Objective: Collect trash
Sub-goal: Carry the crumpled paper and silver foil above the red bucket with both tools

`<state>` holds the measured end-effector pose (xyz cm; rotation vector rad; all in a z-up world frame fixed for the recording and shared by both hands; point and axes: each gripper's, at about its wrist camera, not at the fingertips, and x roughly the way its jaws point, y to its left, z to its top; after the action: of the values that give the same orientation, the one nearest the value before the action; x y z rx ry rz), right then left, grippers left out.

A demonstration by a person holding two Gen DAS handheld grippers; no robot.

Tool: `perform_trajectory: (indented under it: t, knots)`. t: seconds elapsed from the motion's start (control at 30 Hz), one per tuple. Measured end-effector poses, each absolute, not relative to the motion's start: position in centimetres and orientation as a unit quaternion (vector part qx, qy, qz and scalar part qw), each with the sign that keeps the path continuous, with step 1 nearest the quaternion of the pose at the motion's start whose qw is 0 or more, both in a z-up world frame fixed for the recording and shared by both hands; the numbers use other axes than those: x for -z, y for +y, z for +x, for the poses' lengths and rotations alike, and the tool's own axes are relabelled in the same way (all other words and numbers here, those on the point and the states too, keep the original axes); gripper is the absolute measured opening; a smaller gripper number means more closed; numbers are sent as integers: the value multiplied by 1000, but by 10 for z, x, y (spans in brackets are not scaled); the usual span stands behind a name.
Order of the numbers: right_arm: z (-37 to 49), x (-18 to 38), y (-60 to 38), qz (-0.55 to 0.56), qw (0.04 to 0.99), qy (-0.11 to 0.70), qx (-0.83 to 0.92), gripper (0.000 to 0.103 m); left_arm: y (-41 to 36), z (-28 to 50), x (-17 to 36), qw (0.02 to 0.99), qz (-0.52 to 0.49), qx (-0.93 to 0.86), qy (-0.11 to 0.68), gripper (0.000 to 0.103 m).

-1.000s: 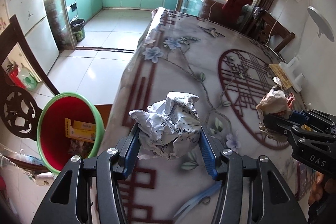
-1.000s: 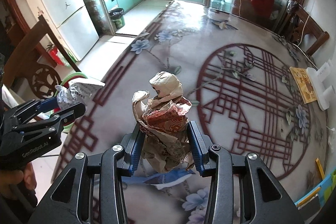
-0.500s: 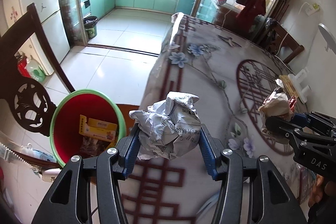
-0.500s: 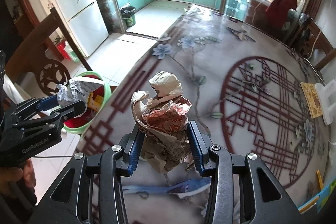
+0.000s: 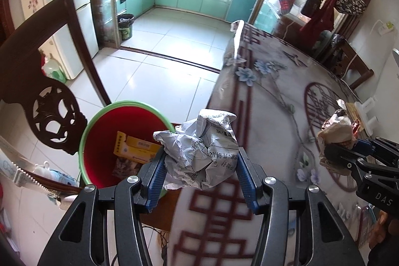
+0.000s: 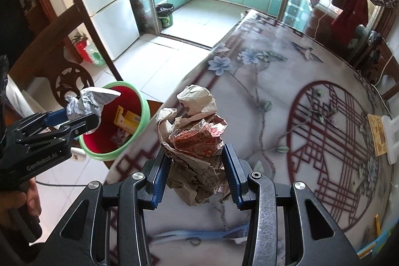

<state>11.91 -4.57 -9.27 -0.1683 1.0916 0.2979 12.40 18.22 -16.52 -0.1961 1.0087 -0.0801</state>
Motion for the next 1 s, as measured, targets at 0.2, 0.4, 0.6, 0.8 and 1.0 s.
perform_trajectory:
  t: [0.2, 0.4, 0.6, 0.8, 1.0]
  knots:
    - [123, 95, -22, -88, 837, 518, -154, 39, 213, 121, 170, 869, -103, 20, 483, 52]
    - [125, 97, 4, -98, 833, 518, -168, 39, 244, 118, 174, 868, -112, 2, 483, 52]
    - [127, 102, 31, -108, 827, 520, -183, 39, 274, 115, 180, 865, -122, -17, 487, 52]
    - [130, 108, 59, -112, 822, 523, -199, 39, 301, 111, 186, 861, -127, -34, 492, 52]
    - [133, 116, 87, -118, 815, 526, -214, 39, 327, 112, 196, 854, -133, -51, 501, 52]
